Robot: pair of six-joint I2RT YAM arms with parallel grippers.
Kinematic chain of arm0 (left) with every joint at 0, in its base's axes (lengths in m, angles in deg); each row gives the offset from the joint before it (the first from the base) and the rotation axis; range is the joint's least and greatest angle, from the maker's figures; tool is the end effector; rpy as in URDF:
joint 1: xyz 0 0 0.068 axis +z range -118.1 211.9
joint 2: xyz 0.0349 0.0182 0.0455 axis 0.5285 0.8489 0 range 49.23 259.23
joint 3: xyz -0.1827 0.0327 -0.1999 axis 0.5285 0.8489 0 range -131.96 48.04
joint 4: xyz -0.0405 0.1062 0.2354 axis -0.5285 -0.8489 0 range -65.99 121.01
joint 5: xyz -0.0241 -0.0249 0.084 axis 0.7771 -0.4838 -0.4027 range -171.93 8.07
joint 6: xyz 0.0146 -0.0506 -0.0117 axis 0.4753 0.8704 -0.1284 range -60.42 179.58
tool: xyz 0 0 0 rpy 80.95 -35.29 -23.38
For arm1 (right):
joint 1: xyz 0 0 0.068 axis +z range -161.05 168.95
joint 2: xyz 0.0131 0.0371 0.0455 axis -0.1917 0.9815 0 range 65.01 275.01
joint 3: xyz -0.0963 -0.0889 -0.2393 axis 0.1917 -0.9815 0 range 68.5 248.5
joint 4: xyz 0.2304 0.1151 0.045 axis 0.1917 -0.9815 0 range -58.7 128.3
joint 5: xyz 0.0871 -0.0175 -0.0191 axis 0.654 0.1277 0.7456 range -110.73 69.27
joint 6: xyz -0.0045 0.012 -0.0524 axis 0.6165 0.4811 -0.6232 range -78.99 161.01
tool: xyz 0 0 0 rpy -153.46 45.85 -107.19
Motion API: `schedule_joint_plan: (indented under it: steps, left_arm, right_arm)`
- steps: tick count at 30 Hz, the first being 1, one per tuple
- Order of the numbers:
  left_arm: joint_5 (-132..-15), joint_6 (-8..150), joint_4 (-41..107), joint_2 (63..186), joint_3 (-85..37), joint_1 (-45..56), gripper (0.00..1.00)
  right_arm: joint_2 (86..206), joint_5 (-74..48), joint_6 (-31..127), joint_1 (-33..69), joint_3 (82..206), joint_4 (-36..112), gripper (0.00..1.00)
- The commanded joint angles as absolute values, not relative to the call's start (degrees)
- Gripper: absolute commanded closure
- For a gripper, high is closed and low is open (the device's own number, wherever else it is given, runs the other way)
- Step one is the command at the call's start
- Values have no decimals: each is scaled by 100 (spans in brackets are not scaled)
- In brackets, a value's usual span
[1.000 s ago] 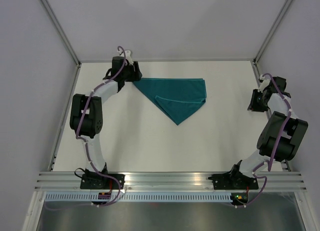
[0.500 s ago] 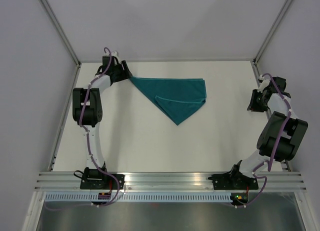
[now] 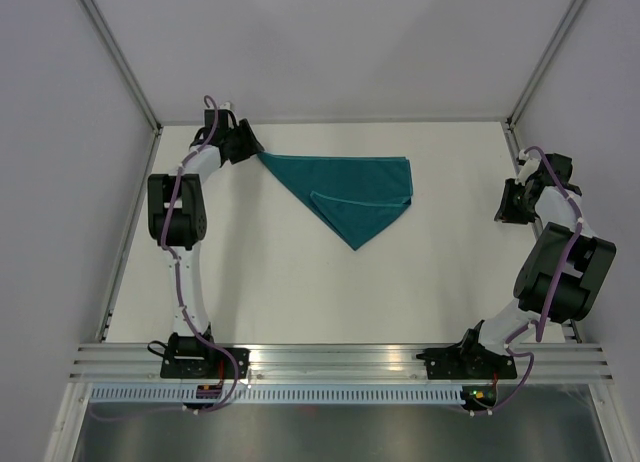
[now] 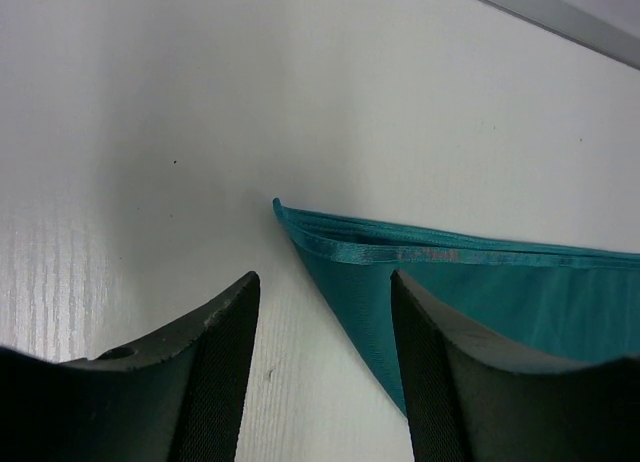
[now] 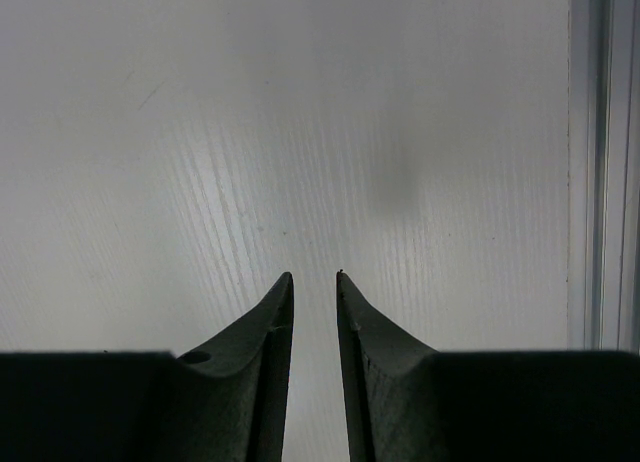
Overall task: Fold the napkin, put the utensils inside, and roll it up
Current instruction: Fold the napkin at the center of the board.
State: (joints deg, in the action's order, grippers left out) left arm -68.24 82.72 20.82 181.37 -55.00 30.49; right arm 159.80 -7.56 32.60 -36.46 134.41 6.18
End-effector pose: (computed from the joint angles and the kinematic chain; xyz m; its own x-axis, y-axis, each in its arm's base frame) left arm 0.5240 -0.0213 0.1737 -0.6636 -0.3654 -0.6527 -0.0582 0.8952 -0.4419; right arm 0.3090 -0.1377 0.2158 -0.8280 0.2357 -0.5089 0.1991 0.9718 0.1263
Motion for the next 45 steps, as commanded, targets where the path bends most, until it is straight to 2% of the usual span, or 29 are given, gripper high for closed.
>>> schedule_joint_plan:
  steps: [1, 10, 32, 45]
  left_arm:
    - [-6691, 8717, 1915, 18317, -5751, 3094, 41]
    - [-6761, 9016, 1660, 18537, -6006, 3094, 44]
    - [-7024, 9087, 948, 18985, -6797, 3023, 64]
    - [-6928, 8964, 886, 18915, -6745, 3006, 98]
  right_arm:
    - [16002, -729, 3239, -3689, 13398, 622, 71]
    - [16002, -667, 3239, -3689, 13407, 605, 71]
    - [16020, -544, 3231, -3689, 13433, 552, 73]
    - [16003, -518, 3222, -3689, 13442, 534, 73]
